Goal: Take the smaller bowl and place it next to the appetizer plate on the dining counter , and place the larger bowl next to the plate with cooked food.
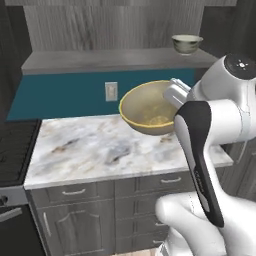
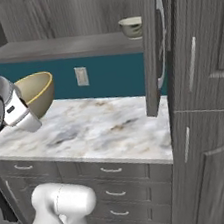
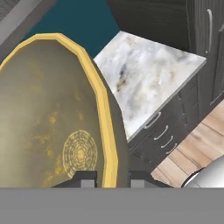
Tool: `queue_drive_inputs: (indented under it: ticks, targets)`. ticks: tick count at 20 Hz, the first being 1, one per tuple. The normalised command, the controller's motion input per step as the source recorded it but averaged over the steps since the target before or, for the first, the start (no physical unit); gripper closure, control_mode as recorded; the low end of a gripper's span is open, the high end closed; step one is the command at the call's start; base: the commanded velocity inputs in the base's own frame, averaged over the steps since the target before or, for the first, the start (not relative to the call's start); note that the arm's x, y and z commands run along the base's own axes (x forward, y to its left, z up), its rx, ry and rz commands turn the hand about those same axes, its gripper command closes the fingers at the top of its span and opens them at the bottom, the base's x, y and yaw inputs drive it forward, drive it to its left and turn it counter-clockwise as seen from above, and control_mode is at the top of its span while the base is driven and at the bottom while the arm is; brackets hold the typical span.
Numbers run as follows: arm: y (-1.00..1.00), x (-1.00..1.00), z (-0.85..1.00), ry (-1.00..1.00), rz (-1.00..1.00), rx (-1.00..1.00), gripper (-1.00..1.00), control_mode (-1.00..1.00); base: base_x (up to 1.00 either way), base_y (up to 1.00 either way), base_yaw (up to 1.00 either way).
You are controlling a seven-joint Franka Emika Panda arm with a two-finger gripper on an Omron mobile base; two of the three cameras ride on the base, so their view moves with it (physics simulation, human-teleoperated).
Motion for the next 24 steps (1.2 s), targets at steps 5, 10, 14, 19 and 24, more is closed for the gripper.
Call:
queue_drive_inputs:
  ticks: [5,10,14,19,24]
  targets:
    - [0.00,0.00,0.00,0.00,0.00,0.00,1.00,1.00,-0.37,0.28,0.32]
    - [0.00,0.00,0.00,0.00,0.00,0.00,1.00,1.00,-0.42,0.37,0.51]
    - [0.00,0.00,0.00,0.00,0.00,0.00,1.00,1.00,-0.29,0.45,0.60]
    - [0.00,0.00,0.00,0.00,0.00,0.00,1.00,1.00,-0.18,0.45,0.60]
    - [0.00,0.00,0.00,0.00,0.00,0.00,1.00,1.00,-0.18,0.36,0.59]
